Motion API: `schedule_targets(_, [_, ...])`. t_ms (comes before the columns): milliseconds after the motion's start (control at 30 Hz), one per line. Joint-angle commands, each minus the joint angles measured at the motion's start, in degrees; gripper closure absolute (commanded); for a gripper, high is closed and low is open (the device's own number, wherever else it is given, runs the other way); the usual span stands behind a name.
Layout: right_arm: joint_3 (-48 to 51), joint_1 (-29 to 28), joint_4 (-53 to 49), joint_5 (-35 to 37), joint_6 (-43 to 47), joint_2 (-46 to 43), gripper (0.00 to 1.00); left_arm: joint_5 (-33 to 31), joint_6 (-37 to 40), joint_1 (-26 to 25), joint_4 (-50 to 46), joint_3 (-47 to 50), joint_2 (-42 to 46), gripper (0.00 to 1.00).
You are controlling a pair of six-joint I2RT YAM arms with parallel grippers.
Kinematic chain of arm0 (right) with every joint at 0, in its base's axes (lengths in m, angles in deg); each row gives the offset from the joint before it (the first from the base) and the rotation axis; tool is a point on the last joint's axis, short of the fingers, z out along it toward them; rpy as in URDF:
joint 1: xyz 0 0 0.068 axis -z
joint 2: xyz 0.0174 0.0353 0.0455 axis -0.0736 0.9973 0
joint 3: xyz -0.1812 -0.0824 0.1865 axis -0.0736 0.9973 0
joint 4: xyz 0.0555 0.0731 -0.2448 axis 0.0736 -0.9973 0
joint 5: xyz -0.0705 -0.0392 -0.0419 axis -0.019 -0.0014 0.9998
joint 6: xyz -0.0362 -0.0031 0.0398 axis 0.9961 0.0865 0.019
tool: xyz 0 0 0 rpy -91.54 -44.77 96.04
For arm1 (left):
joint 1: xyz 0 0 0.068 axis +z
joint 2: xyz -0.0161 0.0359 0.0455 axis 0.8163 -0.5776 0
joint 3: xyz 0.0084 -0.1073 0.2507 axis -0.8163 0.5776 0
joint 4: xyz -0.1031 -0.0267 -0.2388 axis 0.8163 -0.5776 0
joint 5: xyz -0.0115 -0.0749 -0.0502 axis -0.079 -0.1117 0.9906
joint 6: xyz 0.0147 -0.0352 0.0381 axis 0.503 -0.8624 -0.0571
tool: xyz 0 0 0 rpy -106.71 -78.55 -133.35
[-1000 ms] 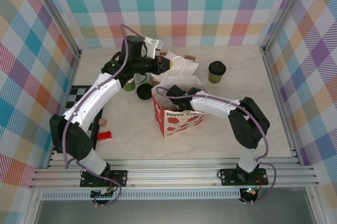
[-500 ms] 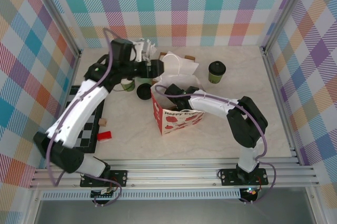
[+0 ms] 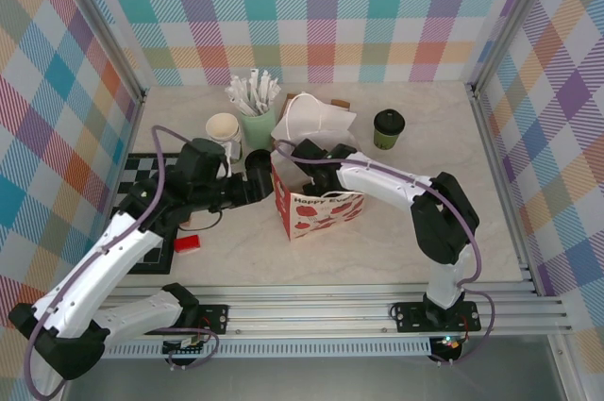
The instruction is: Pack the takeout coffee
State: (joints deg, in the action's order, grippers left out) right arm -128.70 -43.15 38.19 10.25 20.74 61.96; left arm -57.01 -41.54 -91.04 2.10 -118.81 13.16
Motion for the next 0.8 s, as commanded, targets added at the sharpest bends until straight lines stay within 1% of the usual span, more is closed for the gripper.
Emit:
schedule_targets(0, [-1.9,-0.2,-4.3,-1.0,-1.2,-2.3,0.79,3.9,-2.3,-0.7,6.0,-0.2,-0.6,0.22])
schedule_targets(133, [-1.1,0.0,-6.2,-0.8,-1.3,-3.6,0.77,6.2,-2.1,-1.3,8.4,-0.1,-3.0,0.23])
schedule_targets(267, [0.2,0.5,-6.4,-1.3,-1.0,-3.6,0.76,5.4,-1.8,-1.6,10.5,0.5,-3.8,0.22])
schedule_targets(367, [0.3,0.5,-5.4,-2.6,-1.2,-3.4,0.76,7.9,-2.0,-1.6,12.1,0.8,-6.0,0.28])
schedule_targets(533, [-0.3,0.6,-5.4,-3.4,-0.7,-3.3,0.74,9.2,-1.8,-1.9,11.3,0.1,-10.4,0.52])
schedule_targets(667, [-0.3,1.0,-7.0,-3.0,0.7,-4.1,0.73,7.9,-0.2,-2.0,9.0,-1.1,-11.1,0.73])
schedule_targets(733, [-0.4,1.2,-7.7,-3.0,1.8,-4.4,0.73,6.6,0.4,-1.9,7.5,-1.8,-11.0,0.8])
schedule_targets(767, [-0.5,1.1,-8.1,-3.2,2.6,-4.5,0.73,6.3,0.7,-1.9,6.9,-2.2,-11.1,0.82])
